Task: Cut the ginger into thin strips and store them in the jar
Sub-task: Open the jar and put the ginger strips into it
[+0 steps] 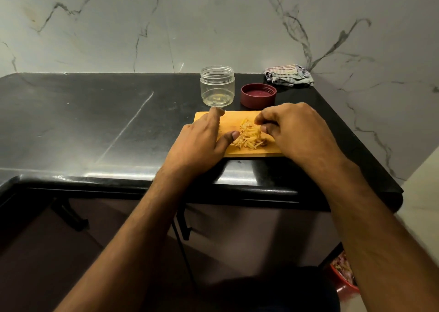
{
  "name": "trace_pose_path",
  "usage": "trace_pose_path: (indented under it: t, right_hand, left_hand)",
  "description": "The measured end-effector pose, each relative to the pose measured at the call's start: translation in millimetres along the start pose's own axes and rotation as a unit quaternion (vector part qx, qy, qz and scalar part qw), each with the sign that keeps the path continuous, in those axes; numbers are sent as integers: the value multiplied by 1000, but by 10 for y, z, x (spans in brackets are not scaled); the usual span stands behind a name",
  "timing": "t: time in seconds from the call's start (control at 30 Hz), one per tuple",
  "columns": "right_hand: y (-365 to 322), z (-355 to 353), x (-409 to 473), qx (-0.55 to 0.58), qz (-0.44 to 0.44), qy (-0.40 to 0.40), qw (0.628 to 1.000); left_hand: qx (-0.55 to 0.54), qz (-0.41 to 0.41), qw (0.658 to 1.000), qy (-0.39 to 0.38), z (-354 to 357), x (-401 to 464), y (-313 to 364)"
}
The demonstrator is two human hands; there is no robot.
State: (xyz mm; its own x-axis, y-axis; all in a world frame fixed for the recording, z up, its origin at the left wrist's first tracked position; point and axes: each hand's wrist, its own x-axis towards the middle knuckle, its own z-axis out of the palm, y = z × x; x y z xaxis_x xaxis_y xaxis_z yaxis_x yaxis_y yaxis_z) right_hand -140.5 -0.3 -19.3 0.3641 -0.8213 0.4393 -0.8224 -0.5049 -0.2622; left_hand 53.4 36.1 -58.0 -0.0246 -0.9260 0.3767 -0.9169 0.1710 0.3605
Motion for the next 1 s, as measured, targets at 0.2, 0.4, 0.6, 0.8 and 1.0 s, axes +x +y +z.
trace_pose_path:
  t: [0.2,0.4,0.6,0.8,1.0]
  right_hand:
    - [-12,-68,-184,54,-49,34,997]
    - [-125,82,-306,-8,-184,-74,980]
    - [-105,76,-277,-74,-190,-54,977]
    - [126,-17,-251,-98,-153,-22,983]
    - [137,-8,-241,-66,-137,-48,987]
  left_hand:
    - [-6,1,1000,7,18,17,-25]
    - [-4,7,1000,11,13,-6,-8]
    - [6,13,1000,6,7,-4,-14]
    - [3,7,1000,-1,4,10,-19]
    - [-2,8,1000,-3,3,22,-19]
